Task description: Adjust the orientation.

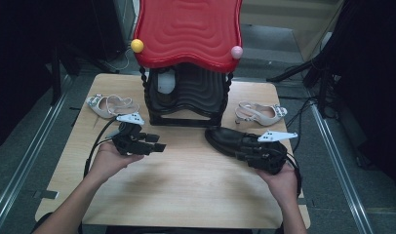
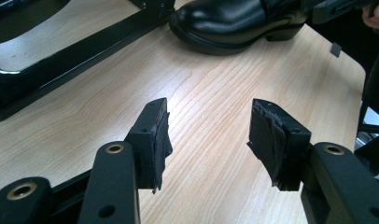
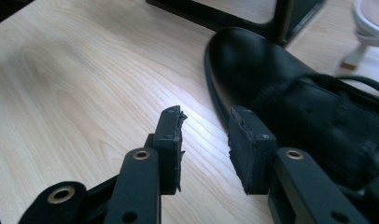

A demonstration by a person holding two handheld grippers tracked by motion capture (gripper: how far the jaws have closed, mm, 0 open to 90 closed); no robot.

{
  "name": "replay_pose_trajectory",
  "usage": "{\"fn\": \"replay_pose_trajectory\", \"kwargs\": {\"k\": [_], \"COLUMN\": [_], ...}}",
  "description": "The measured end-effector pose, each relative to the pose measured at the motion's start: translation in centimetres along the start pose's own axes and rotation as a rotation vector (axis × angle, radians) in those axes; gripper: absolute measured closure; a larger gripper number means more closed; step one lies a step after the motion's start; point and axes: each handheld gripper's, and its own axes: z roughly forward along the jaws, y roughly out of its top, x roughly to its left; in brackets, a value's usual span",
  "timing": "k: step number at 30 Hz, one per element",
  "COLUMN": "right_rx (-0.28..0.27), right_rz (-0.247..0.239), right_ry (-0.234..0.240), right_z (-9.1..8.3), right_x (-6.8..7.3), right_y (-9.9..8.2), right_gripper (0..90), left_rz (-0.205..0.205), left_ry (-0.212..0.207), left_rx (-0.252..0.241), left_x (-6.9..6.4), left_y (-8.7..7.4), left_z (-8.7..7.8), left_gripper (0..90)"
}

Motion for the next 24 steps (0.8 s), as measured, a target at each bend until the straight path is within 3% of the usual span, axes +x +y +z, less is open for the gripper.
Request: {"fn": "replay_pose_trajectory", "kwargs": {"k": [11,15,22,24], "right_rx": [0.003,0.013,0.000,0.006], "right_rz": [0.038,0.035,0.039,0.050], "right_ry": [-0.083,-0.077,-0.126,-0.108], "right_z": [-2.4,-2.9,-4.1,-3.8], "right_x": [-2.3,-2.9,-3.8,-4.2], "right_y": [-1.4,-1.8,-1.9,-1.9], "right_gripper": [66.5,67.6,65.1,65.2], "left_rz": [0.005,0.007,0.002,-0.003], "left_ry": [-0.017,-0.019,-0.022,-0.028], "left_rx": [0.025,0.032,0.030,0.030], "left_x": [0.2,0.2,0.3,0.3], "left_y": [-0.2,-0.2,-0.3,-0.3], "left_z": [0.9,1.2,1.3,1.3], "left_gripper": [47.7,47.8,47.8,47.8]}}
